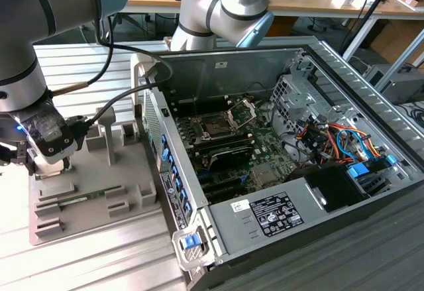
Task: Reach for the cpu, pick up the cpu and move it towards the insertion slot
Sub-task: 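Pick up the cpu and move it towards the insertion slot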
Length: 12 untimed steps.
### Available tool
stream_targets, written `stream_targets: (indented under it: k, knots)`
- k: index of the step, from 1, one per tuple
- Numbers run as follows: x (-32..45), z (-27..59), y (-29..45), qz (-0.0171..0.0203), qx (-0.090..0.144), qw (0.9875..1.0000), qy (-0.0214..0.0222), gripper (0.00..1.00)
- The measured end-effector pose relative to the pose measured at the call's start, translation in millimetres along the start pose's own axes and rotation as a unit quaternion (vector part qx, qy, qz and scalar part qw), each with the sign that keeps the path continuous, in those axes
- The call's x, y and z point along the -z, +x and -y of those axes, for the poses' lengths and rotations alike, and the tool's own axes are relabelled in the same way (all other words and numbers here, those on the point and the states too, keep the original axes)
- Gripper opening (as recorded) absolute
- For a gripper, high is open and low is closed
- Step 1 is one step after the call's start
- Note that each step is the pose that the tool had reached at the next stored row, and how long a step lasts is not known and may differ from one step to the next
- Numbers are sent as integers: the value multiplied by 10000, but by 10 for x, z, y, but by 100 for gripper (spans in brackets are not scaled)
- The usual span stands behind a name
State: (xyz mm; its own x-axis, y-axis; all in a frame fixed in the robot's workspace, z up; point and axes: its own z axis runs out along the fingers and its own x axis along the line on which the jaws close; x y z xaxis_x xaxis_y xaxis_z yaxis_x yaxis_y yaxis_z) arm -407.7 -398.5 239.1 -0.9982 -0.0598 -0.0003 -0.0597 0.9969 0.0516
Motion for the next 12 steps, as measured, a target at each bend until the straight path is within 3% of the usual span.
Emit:
stream_targets:
  k: [12]
  knots:
    - [37, -2, 0, 2, 0, 10000, -29, 55]
